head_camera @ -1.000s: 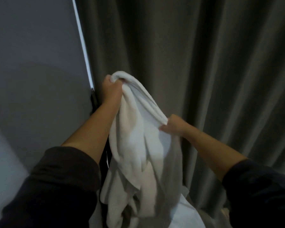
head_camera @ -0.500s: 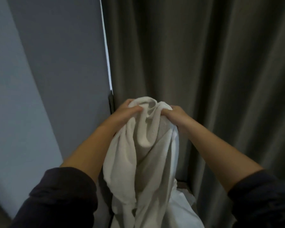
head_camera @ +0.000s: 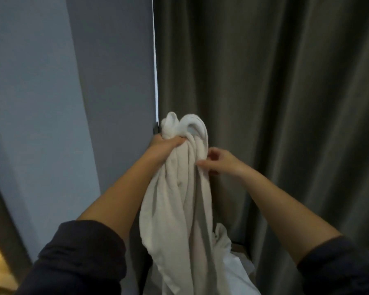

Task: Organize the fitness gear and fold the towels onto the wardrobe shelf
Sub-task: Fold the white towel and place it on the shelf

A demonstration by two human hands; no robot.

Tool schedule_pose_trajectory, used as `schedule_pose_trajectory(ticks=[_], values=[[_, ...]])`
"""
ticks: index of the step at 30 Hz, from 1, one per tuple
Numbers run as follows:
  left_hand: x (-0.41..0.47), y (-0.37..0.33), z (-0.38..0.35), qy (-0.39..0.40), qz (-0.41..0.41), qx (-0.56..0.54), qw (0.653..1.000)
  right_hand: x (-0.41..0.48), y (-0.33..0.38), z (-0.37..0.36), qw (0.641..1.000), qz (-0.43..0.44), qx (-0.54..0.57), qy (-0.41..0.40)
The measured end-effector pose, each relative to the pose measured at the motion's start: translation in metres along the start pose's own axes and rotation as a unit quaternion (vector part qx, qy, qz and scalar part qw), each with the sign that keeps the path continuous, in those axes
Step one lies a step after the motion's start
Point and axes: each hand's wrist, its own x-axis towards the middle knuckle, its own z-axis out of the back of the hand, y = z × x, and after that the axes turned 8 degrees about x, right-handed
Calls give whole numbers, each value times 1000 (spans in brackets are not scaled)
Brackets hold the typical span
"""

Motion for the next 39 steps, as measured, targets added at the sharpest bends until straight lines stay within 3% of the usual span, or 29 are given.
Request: schedule_pose_trajectory(ticks=[3, 5, 9, 11, 13, 22, 30, 39], values=[[-2, -15, 14, -38, 12, -46, 998, -9, -26, -18, 994, -19, -90, 65], [-5, -24, 26, -26, 20, -63, 998, -11, -41, -26, 994, -4, -104, 25], [-16, -21, 51, -42, 17, -32, 998, -9, -26, -27, 988, 64, 38, -133], [-27, -19, 62, -50, 19, 2, 999, -8, -6, -25, 978, 66, 133, -144], [-41, -17, 72, -39, 26, 32, 998, -10, 12, -28, 971, 54, 203, -114], [-111, 4, 130, -31, -28, 90, 995, -34, 69, -97, 939, 78, 328, 66], [-159, 46, 213, -142, -5, 49, 989, -37, 88, -191, 930, 73, 330, 146], [-208, 135, 312, -185, 33, 53, 981, -26, 72, -344, 922, 21, 333, 197]])
